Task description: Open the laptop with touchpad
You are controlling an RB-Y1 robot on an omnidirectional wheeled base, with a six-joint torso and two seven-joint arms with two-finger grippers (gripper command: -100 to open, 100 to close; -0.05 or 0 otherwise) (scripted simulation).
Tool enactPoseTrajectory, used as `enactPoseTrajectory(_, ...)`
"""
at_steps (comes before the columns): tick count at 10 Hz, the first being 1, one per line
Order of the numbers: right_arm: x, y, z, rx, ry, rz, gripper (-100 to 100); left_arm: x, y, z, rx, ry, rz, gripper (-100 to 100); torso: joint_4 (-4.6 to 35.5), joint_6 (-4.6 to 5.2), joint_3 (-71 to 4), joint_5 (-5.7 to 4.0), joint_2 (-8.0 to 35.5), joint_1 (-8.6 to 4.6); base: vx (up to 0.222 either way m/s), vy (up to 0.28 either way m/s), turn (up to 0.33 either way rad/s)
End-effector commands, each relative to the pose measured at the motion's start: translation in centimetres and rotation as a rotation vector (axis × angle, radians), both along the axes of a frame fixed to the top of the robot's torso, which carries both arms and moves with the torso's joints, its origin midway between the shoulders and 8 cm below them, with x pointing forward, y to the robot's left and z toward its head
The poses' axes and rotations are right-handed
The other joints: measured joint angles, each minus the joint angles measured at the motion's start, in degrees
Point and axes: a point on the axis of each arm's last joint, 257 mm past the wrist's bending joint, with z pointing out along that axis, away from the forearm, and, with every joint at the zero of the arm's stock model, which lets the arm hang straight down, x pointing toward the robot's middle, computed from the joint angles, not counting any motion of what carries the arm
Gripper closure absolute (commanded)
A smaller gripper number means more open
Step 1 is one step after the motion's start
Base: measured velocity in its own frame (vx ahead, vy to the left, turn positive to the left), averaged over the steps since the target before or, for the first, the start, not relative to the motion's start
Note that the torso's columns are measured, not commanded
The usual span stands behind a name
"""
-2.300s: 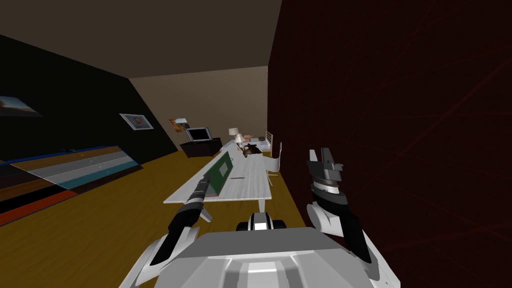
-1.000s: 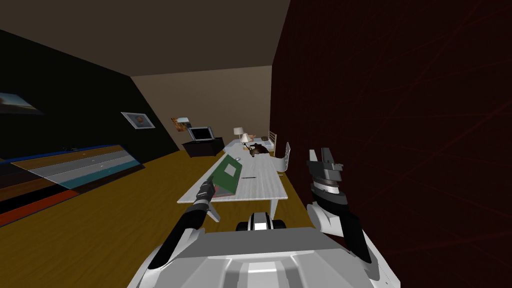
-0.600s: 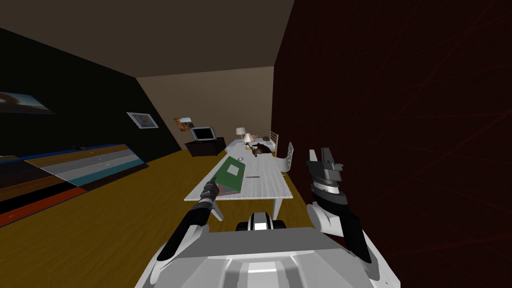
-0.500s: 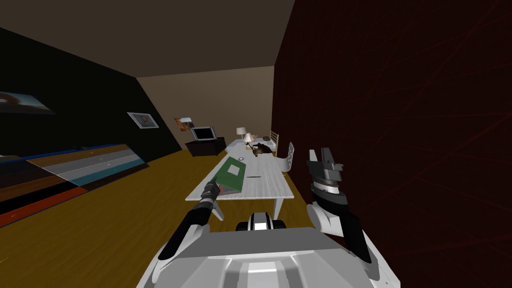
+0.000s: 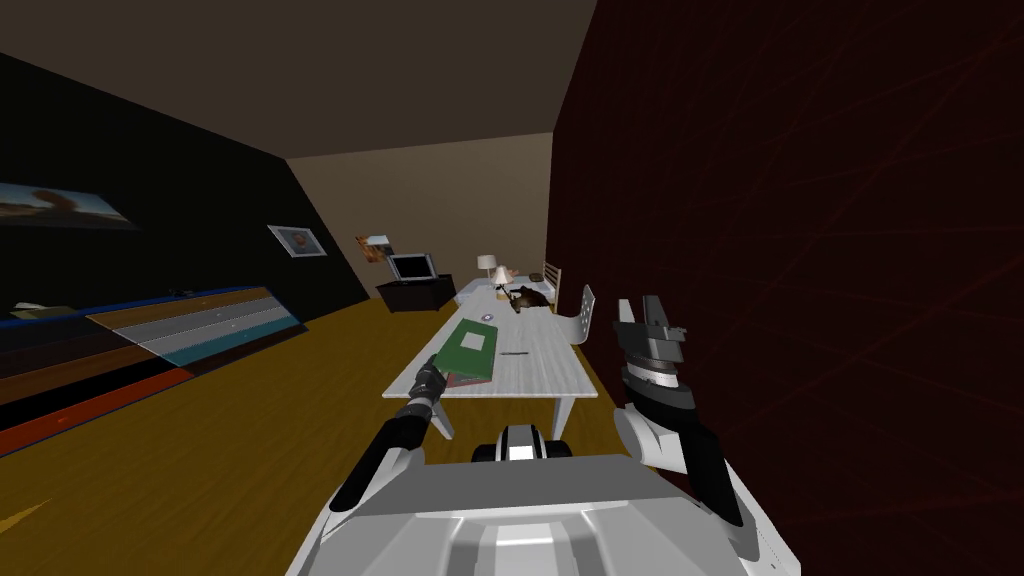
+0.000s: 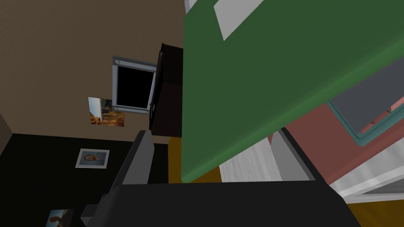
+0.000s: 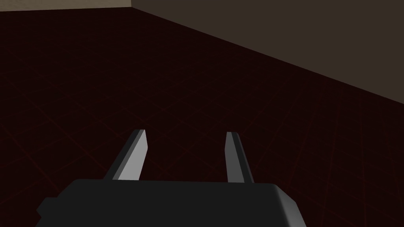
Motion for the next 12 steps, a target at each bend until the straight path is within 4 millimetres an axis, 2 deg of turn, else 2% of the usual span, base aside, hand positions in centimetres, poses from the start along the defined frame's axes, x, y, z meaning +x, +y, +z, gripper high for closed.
enactPoseTrajectory(1,0.0,0.0,0.0,0.0,0.0,0.0,0,-1.0,0.2,1.5,0.007,0.0,0.007,-100,-0.01,0.01,0.0,-0.03,-0.02,-0.1,0.03,-0.005,-0.029)
enactPoseTrajectory(8,0.0,0.0,0.0,0.0,0.0,0.0,0,-3.9,0.5,5.4,0.01,0.0,0.025,-100,0.09,0.02,0.07,-0.04,0.14,0.03,0.019,0.004,-0.034)
enactPoseTrajectory(9,0.0,0.0,0.0,0.0,0.0,0.0,0,-3.7,0.5,4.9,0.009,0.006,0.024,-100,0.08,0.01,0.05,-0.05,0.1,0.01,0.0,0.0,0.0)
enactPoseTrajectory(10,0.0,0.0,0.0,0.0,0.0,0.0,0,-3.8,0.6,4.9,0.008,0.009,0.024,0,0.06,0.02,0.04,-0.04,0.07,0.01,0.0,0.0,0.0)
enactPoseTrajectory(12,0.0,0.0,0.0,0.0,0.0,0.0,0,-3.9,0.6,4.5,0.007,0.018,0.025,0,0.08,0.02,0.04,-0.05,0.09,0.02,0.0,0.0,0.0)
